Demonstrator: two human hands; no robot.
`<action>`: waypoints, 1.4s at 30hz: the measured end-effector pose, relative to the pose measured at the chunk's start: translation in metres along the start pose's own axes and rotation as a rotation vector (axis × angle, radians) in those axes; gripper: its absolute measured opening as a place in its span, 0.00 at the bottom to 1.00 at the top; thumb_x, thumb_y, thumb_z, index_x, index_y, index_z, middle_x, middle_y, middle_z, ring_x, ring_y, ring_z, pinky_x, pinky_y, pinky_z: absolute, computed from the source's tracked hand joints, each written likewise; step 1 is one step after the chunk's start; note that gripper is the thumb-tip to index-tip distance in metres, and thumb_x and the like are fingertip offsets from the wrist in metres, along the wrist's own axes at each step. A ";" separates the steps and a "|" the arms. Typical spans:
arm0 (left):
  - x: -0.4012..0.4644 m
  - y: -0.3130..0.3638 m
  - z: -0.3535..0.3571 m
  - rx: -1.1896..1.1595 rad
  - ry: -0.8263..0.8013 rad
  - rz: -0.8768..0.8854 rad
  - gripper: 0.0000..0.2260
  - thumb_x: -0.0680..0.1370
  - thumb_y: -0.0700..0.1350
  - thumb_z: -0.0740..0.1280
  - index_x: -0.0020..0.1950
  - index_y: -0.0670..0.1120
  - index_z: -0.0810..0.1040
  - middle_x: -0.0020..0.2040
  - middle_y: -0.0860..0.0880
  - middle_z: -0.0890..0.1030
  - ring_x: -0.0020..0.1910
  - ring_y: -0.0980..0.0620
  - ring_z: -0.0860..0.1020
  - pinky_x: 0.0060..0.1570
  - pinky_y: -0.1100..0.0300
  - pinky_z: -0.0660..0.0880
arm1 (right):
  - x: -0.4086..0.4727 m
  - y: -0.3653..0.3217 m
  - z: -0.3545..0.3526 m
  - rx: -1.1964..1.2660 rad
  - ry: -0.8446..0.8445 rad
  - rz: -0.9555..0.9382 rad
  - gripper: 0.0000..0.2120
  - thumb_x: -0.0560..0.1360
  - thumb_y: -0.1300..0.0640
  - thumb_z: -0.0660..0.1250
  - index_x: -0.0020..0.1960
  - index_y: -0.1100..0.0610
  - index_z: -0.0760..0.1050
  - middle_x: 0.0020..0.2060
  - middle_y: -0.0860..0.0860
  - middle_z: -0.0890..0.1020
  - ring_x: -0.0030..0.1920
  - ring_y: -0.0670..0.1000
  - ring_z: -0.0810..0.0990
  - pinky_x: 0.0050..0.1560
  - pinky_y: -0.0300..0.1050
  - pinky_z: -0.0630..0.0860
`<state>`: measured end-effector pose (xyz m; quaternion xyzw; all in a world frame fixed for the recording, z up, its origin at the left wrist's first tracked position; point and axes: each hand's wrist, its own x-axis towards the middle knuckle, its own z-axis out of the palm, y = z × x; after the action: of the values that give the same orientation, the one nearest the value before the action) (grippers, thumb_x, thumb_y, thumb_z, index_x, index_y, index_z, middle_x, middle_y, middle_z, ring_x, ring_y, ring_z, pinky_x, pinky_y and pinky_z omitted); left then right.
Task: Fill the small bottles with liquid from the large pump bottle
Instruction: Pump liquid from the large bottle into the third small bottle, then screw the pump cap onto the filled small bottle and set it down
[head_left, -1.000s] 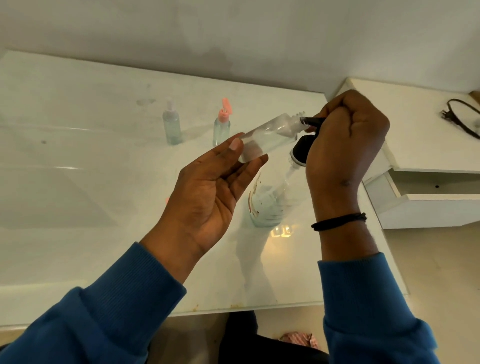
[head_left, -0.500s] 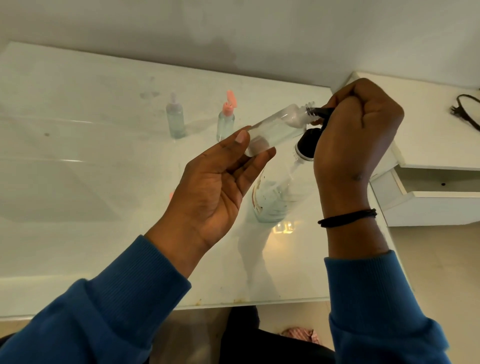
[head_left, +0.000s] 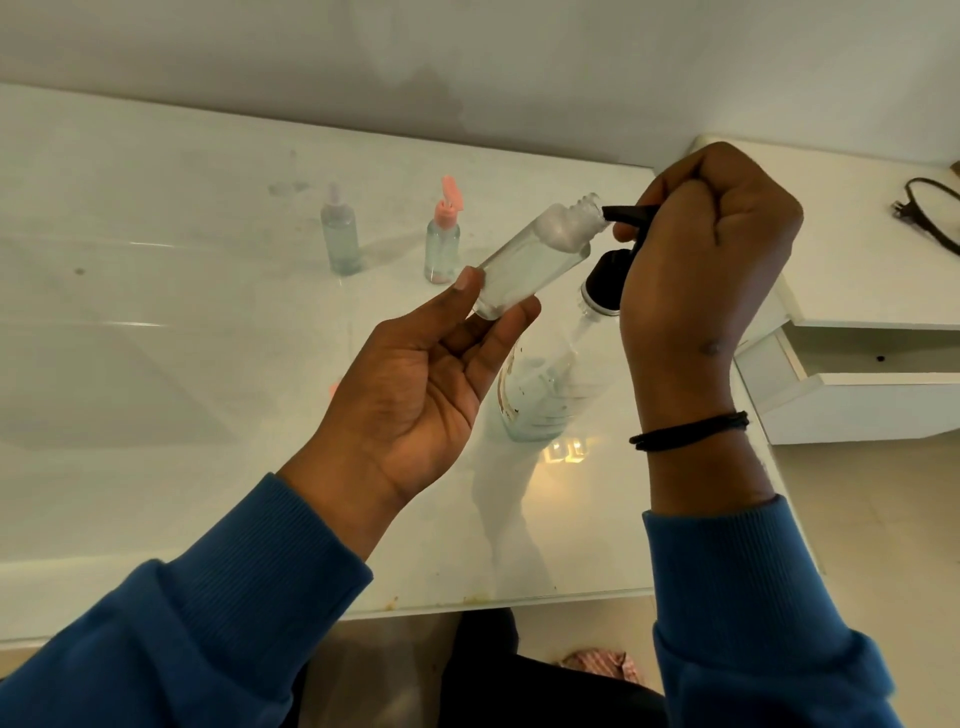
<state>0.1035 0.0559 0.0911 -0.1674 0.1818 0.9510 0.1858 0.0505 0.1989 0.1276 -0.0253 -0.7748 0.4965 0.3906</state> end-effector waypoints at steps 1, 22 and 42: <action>0.000 0.000 0.000 -0.004 0.001 -0.008 0.17 0.75 0.40 0.69 0.62 0.35 0.78 0.57 0.35 0.84 0.53 0.41 0.86 0.48 0.58 0.84 | 0.000 0.000 0.000 -0.002 0.003 0.001 0.11 0.68 0.68 0.53 0.33 0.64 0.73 0.25 0.50 0.72 0.31 0.62 0.77 0.31 0.55 0.75; 0.003 0.002 -0.006 -0.058 -0.015 -0.055 0.20 0.75 0.40 0.69 0.66 0.35 0.77 0.57 0.34 0.83 0.52 0.42 0.85 0.44 0.59 0.84 | -0.001 -0.001 -0.001 -0.021 0.025 0.010 0.12 0.69 0.67 0.54 0.33 0.59 0.73 0.25 0.45 0.72 0.31 0.60 0.78 0.32 0.46 0.75; 0.000 0.016 -0.002 -0.138 -0.075 -0.033 0.20 0.78 0.41 0.67 0.69 0.35 0.75 0.59 0.33 0.82 0.52 0.42 0.85 0.42 0.59 0.83 | 0.000 -0.036 -0.009 -0.062 0.084 -0.104 0.13 0.78 0.54 0.63 0.42 0.60 0.82 0.37 0.51 0.83 0.42 0.52 0.81 0.44 0.43 0.75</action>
<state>0.0973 0.0415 0.0942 -0.1471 0.1059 0.9637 0.1959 0.0689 0.1871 0.1573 -0.0179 -0.7729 0.4497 0.4472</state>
